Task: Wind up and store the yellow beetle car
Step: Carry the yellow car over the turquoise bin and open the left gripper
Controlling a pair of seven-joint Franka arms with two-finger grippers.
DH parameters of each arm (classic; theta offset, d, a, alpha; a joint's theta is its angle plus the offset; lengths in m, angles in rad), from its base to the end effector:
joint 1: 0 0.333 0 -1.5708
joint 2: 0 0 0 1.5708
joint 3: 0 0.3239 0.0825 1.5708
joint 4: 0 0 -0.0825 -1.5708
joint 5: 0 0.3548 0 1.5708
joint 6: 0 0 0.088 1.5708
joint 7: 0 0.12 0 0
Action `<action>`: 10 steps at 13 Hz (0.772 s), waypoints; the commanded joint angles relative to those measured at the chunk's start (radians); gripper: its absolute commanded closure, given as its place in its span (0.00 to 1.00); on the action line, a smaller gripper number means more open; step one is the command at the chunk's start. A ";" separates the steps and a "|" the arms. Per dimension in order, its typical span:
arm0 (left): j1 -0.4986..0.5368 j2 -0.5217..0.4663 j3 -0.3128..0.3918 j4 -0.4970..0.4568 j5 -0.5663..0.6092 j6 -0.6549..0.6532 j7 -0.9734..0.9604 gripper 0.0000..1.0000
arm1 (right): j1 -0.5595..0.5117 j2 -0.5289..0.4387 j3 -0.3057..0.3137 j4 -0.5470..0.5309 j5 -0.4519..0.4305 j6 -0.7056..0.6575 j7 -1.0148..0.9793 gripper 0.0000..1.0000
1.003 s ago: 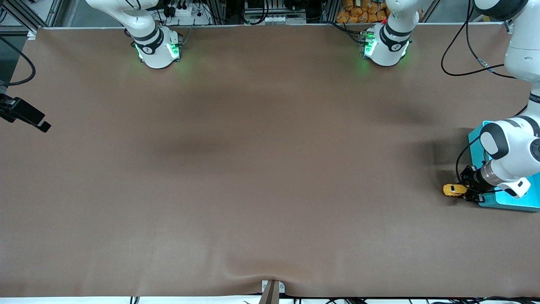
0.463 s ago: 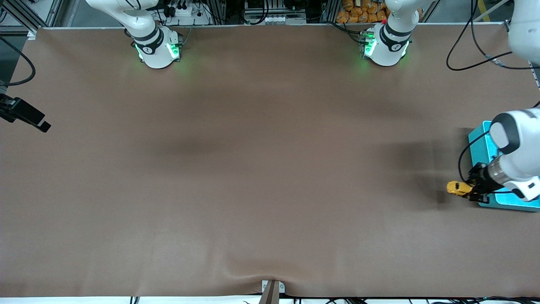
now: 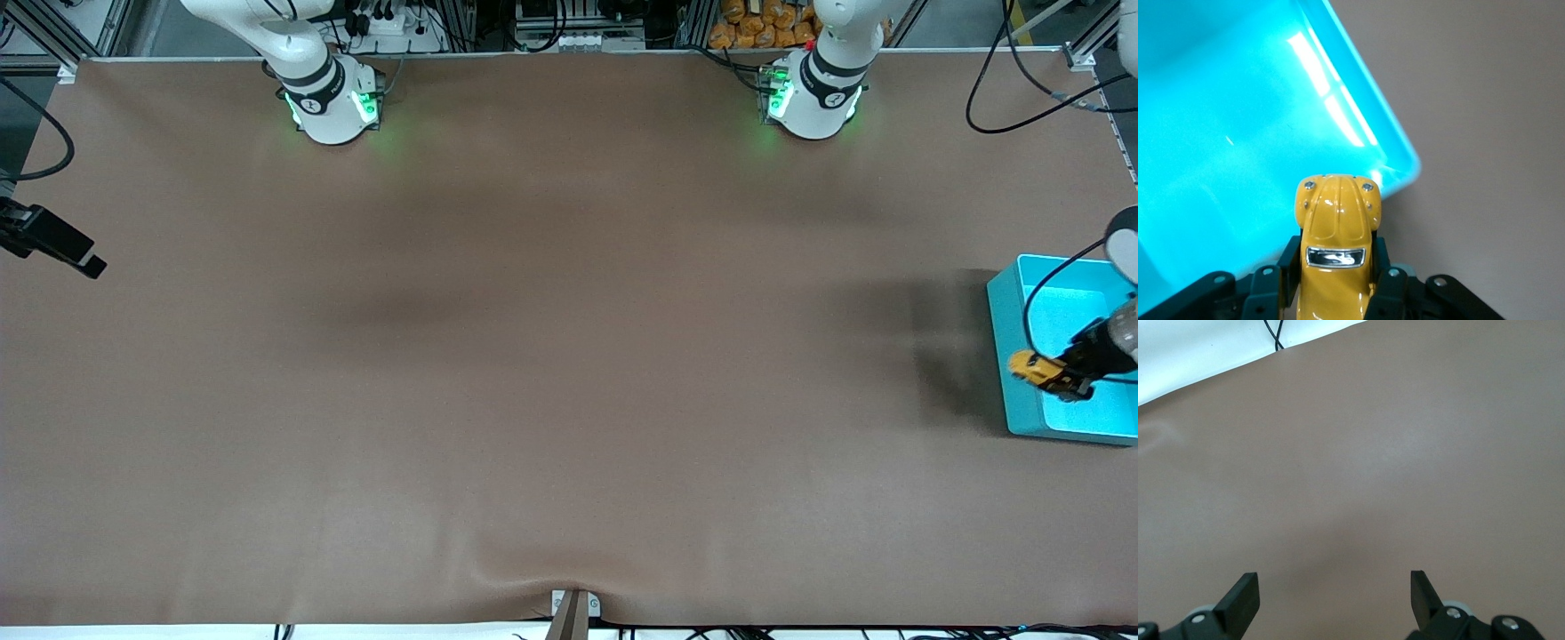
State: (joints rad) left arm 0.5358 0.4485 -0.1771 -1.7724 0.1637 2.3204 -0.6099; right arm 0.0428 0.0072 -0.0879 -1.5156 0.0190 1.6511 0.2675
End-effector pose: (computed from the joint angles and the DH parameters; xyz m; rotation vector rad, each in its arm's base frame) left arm 0.6000 0.2417 0.3333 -2.8019 -1.3272 -0.1773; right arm 0.5374 -0.0219 0.6480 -3.0651 0.4834 -0.1950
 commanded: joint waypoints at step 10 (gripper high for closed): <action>0.191 0.119 -0.010 0.048 0.034 0.004 1.031 1.00 | -0.017 -0.009 0.019 0.002 -0.010 -0.005 0.015 0.00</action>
State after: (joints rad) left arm 0.6843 0.5222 -0.1768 -1.7731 0.1676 2.3244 0.3065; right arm 0.0428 0.0072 -0.0871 -1.5152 0.0189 1.6512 0.2675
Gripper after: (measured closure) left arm 0.546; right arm 0.000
